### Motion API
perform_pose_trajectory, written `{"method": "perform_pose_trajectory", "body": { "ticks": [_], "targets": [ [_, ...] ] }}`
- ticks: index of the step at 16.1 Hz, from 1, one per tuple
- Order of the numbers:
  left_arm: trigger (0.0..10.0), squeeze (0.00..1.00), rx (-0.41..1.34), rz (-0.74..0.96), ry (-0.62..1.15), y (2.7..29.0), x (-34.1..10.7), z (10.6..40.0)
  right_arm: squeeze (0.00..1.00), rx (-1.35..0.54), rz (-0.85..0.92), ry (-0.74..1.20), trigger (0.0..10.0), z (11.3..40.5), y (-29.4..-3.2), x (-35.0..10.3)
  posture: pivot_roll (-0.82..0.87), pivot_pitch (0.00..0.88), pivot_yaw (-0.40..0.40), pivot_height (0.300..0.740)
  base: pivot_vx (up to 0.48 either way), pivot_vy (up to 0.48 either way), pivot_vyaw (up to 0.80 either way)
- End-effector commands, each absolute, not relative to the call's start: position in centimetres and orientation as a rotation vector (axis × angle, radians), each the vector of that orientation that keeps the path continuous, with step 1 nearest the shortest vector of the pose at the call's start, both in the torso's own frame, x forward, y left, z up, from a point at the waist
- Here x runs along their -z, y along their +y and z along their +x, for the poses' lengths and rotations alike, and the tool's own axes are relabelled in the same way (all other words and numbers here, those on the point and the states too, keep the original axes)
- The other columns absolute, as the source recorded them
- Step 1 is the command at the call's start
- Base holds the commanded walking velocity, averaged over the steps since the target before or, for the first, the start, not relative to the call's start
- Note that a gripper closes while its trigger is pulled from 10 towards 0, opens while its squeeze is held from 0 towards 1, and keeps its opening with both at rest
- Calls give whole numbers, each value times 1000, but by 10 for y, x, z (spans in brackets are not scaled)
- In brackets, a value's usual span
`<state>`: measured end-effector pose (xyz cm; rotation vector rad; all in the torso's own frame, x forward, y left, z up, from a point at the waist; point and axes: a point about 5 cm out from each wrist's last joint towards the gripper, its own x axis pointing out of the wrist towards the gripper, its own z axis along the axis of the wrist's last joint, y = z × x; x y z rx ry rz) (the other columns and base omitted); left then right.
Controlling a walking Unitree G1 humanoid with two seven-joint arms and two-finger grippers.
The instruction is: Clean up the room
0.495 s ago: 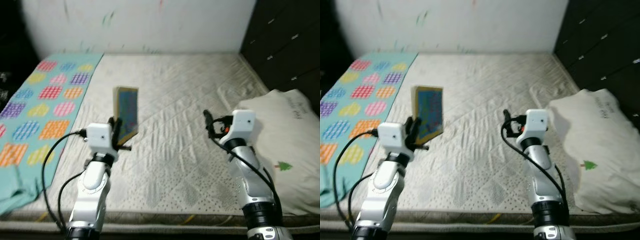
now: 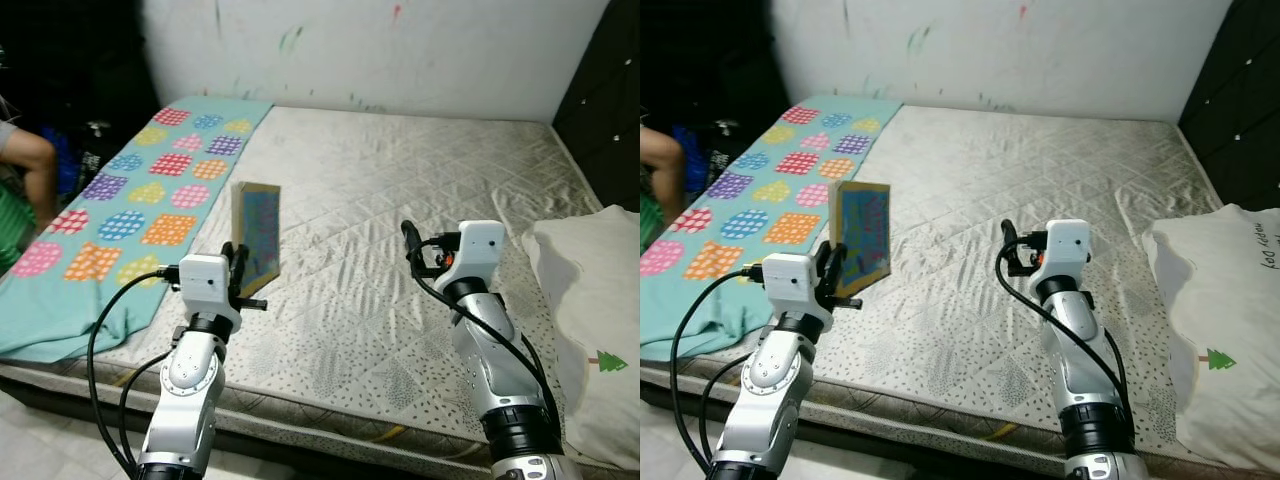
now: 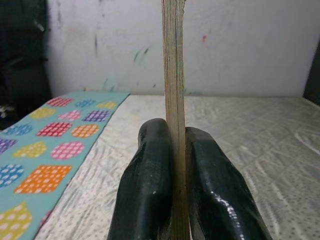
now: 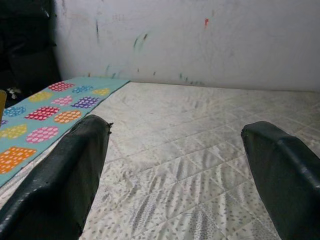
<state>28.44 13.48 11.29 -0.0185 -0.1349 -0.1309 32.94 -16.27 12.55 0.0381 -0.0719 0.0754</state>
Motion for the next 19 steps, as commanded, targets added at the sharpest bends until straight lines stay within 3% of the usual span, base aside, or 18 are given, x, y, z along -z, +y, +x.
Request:
{"method": "perform_pose_trajectory", "body": {
  "ticks": [1,19],
  "targets": [
    [10000,0,144,-15,-170,134,-122,285,0,-59,45,-69,10000,328,-165,-124,67,4,28,740,0,0,0],
    [10000,0,147,-10,-164,134,-122,287,0,-54,47,-63,10000,329,-166,-120,70,0,30,740,0,-323,0]
  ]
}}
